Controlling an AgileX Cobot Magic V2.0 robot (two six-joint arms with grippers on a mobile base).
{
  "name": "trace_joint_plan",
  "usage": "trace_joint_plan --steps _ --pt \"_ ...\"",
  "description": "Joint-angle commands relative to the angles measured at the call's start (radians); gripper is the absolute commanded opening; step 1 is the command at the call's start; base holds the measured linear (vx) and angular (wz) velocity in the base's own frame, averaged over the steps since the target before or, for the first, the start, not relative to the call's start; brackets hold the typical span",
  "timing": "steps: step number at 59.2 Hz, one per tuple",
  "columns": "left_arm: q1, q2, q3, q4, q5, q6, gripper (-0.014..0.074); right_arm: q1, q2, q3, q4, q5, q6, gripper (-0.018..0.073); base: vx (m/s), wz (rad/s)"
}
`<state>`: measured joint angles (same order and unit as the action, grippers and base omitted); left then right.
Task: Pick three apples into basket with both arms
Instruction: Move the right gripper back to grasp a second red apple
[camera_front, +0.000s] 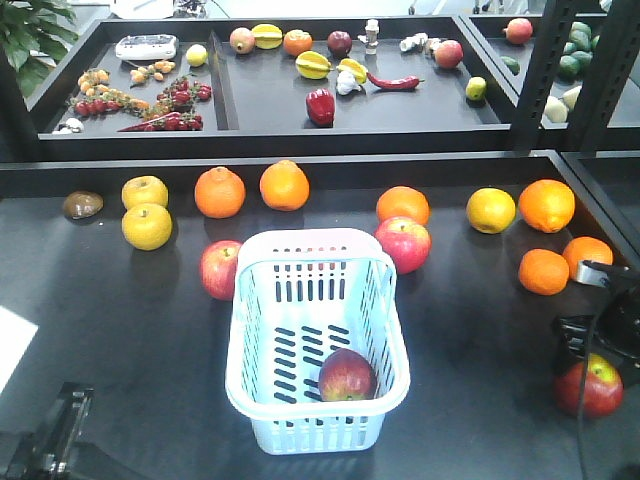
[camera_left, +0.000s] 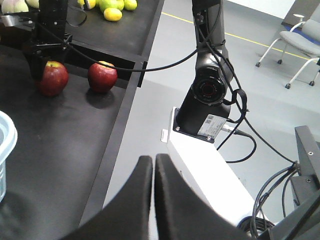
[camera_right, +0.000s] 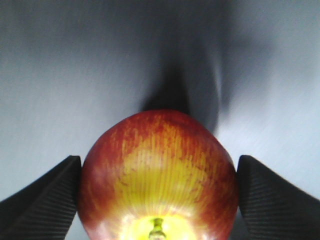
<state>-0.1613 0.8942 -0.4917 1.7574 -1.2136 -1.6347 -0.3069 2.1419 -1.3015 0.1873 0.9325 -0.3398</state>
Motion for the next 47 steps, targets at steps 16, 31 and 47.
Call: trace_joint_plan --steps 16,31,47 --pt "0.000 -0.006 -0.024 0.017 -0.155 -0.001 -0.0006 0.002 -0.302 -0.020 0.321 0.175 -0.257 -0.0005 0.00 0.00" --pt "0.000 -0.006 -0.024 0.017 -0.155 -0.001 -0.0006 0.134 -0.552 -0.016 0.418 0.252 -0.307 -0.0004 0.00 0.00" --pt "0.000 -0.006 -0.024 0.017 -0.155 -0.001 -0.0006 0.448 -0.650 -0.016 0.448 0.172 -0.227 -0.0003 0.00 0.00"
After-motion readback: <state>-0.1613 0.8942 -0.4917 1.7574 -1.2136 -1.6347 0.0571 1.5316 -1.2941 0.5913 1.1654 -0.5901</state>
